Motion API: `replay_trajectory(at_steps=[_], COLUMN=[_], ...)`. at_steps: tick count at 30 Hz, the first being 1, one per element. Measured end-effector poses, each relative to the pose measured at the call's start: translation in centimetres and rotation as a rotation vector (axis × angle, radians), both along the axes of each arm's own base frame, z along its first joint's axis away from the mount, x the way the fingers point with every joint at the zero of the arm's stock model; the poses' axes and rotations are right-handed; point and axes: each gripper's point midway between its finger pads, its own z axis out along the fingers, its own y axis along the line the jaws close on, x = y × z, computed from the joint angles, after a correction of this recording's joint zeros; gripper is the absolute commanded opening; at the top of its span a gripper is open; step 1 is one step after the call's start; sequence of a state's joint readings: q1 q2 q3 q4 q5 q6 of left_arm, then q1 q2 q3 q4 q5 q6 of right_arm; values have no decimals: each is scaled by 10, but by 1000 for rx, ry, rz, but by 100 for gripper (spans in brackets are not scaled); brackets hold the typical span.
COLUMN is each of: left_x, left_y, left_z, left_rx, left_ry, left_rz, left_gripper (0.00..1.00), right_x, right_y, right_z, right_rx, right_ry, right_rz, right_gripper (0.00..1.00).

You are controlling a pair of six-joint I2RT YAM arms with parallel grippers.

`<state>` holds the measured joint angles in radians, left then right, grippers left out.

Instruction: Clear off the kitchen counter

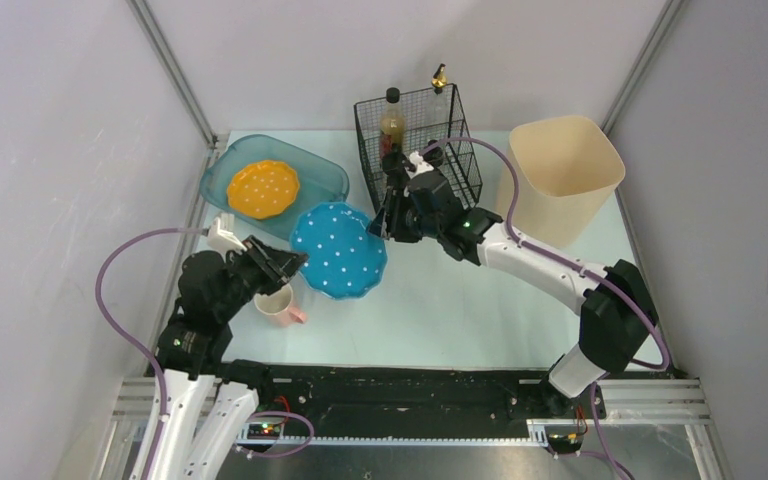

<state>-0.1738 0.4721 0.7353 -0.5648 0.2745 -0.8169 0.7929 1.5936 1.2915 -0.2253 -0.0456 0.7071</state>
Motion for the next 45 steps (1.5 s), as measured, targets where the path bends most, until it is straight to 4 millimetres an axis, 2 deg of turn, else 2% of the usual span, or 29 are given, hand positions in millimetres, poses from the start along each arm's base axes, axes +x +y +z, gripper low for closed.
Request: replay_trajectory(at_steps=[10,20,27,37,40,45], left_x=[3,5,8,9,11,21], left_y=[1,1,1,3,4,8], left_z=[-5,-6,0,0,-2,-7], left_rx=[18,20,16,21,23,31], left_ry=[13,17,-7,-9,-3,35], left_rz=[4,5,7,22,28,53], left_gripper=[0,0,0,0,0,0], right_x=[-1,-3,-6,-12,-15,-32], right_y=[-2,-7,-17,-37,-47,-71], right_z=[-14,-13,4,39,47,62], right_rx=[22,31,28,34,18,0], right_ry=[24,27,-12,-96,-123,-188], right_rz=[17,15,1,-26,-44,-77], right_gripper=[51,55,56,59,59,59])
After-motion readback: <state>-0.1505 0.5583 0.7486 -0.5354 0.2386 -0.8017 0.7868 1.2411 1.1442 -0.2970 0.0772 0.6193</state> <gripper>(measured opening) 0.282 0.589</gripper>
